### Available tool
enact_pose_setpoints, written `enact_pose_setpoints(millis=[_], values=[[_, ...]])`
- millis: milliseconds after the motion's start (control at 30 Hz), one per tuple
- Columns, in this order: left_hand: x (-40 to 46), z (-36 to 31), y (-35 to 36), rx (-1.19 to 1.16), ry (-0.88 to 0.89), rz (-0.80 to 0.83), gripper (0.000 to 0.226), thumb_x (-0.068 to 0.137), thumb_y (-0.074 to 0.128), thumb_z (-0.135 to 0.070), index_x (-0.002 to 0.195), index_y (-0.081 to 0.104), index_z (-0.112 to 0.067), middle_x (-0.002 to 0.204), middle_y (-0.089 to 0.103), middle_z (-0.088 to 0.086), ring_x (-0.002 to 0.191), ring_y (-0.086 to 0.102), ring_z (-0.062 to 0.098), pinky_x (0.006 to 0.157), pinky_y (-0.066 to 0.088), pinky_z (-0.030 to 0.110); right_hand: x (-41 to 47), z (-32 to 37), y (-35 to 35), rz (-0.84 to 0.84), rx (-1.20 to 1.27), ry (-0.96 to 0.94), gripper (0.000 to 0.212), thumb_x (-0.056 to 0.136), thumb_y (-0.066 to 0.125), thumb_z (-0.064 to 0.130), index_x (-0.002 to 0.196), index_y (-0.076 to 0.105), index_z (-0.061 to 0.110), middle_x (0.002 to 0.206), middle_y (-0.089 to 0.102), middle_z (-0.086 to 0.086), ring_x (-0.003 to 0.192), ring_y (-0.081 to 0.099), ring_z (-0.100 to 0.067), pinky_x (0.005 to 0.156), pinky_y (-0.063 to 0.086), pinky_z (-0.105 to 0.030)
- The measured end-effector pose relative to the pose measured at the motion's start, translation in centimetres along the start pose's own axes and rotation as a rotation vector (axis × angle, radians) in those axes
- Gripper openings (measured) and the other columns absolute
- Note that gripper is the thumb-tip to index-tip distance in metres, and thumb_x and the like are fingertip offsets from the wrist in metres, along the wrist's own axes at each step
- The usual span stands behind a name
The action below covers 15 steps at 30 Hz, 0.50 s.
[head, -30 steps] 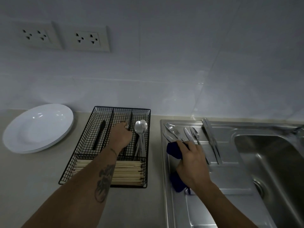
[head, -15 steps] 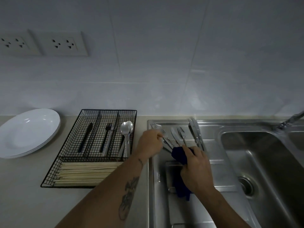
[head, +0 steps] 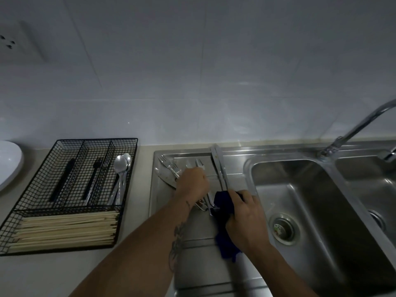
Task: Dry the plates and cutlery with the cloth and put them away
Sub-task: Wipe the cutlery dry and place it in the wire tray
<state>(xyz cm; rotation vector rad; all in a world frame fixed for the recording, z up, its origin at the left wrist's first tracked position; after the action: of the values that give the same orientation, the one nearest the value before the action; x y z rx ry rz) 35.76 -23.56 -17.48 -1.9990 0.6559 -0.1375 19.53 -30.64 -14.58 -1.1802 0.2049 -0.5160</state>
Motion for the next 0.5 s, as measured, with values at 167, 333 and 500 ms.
enact_pose_setpoints(millis=[167, 333, 500], values=[[-0.2, -1.4, 1.1, 0.059, -0.081, -0.02, 0.026, 0.08, 0.062, -0.027, 0.102, 0.064, -0.012, 0.093, 0.067, 0.006, 0.085, 0.065, 0.023, 0.074, 0.059, 0.038, 0.1, -2.0, -0.5, 0.008, 0.019, -0.005, 0.063, 0.06, 0.057, 0.007, 0.123, 0.059, 0.013, 0.107, 0.059, -0.009, 0.09, 0.053, -0.032, 0.074, 0.049, -0.042], [-0.3, -2.8, 1.3, 0.037, -0.211, -0.022, 0.03, 0.083, 0.06, -0.003, 0.113, 0.059, -0.008, 0.113, 0.063, 0.013, 0.102, 0.064, 0.029, 0.081, 0.056, 0.034, -0.2, -3.8, -0.8, 0.005, 0.021, 0.009, 0.067, 0.058, 0.058, 0.003, 0.124, 0.058, 0.014, 0.108, 0.058, -0.008, 0.089, 0.052, -0.031, 0.074, 0.048, -0.041], [-0.7, -2.9, 0.8, -0.087, -0.334, -0.063, 0.017, 0.085, 0.061, -0.009, 0.101, 0.062, -0.009, 0.086, 0.062, 0.005, 0.088, 0.067, 0.026, 0.076, 0.059, 0.036, -0.9, -4.9, -1.3, -0.009, 0.056, 0.035, 0.066, 0.058, 0.055, 0.002, 0.123, 0.058, 0.012, 0.109, 0.058, -0.009, 0.089, 0.053, -0.033, 0.074, 0.049, -0.044]])
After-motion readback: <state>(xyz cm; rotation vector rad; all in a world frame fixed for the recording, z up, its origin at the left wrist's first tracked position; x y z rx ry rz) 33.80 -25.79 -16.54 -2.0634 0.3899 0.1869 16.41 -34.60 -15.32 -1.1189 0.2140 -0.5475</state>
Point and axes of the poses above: each hand's wrist, its own x-axis towards the middle knuckle, its own y-axis out of the palm, z = x × y, the point moved 7 cm from there along x, towards the middle knuckle
